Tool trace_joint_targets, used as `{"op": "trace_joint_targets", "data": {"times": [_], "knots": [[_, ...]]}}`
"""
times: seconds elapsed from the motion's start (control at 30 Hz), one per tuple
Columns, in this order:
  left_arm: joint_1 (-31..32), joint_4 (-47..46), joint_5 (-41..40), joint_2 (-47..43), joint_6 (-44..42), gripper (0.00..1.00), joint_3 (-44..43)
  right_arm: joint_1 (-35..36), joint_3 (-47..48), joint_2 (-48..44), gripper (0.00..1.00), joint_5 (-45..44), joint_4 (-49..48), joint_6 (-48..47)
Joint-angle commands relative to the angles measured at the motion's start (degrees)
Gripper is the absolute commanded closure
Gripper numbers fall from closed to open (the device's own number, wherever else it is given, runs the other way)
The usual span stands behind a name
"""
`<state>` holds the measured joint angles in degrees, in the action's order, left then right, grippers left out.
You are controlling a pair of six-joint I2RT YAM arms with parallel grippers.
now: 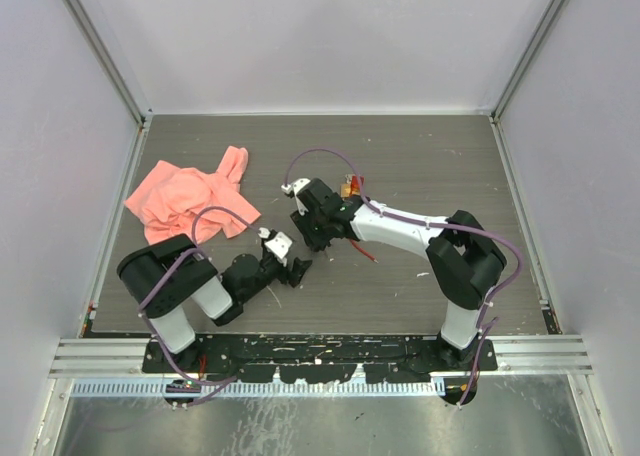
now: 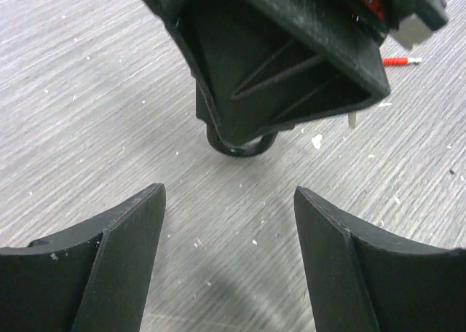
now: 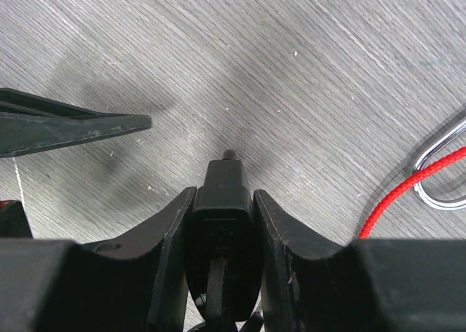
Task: Lock with the key
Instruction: Lock the lock.
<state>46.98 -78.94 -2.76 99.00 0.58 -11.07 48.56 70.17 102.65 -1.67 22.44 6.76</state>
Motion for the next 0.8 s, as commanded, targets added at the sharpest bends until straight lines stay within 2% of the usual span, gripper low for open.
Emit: {"op": "trace_joint_targets", "data": {"times": [0.0,0.17,0.27,0.37,0.43,0.47,0.57,0.67,0.7,0.77], "knots": [[-0.5,-3.1,-1.1,-3.3,-0.5,0.29,2.8,1.1,-3.5,4.8,0.99,0.3,5.4,-1.8],[-1.2,-3.1,-3.1,-9.4,2.9,0.28,6.8,2.0,-5.1,5.3,0.99,0.8,4.6,-3.6],[-2.8,-0.6,-3.0,-16.3,8.5,0.25,8.1,2.2,-5.2,6.0,0.99,0.5,4.7,-4.4],[-5.0,15.1,0.8,-25.3,11.6,0.26,5.7,2.2,-4.1,7.1,0.99,0.4,5.9,-5.2],[-5.1,27.2,2.1,-31.7,8.9,0.3,2.8,2.3,-3.9,7.3,0.99,0.7,6.3,-5.4],[-5.1,28.9,2.8,-32.9,6.3,0.3,2.7,2.2,-4.0,7.4,0.99,1.0,6.4,-5.6],[-6.8,26.6,5.6,-32.8,1.3,0.37,4.1,2.1,-4.3,6.9,0.99,1.7,6.5,-6.1],[-11.9,31.8,13.6,-30.9,4.2,0.47,0.9,1.8,-4.3,6.5,0.99,2.0,6.6,-6.3],[-12.3,31.8,15.0,-30.0,5.5,0.46,0.4,1.4,-4.1,6.4,0.99,2.1,6.5,-6.2],[-12.4,24.9,19.1,-27.0,5.9,0.38,1.4,0.7,-3.7,6.1,0.99,2.3,6.6,-6.0]]}}
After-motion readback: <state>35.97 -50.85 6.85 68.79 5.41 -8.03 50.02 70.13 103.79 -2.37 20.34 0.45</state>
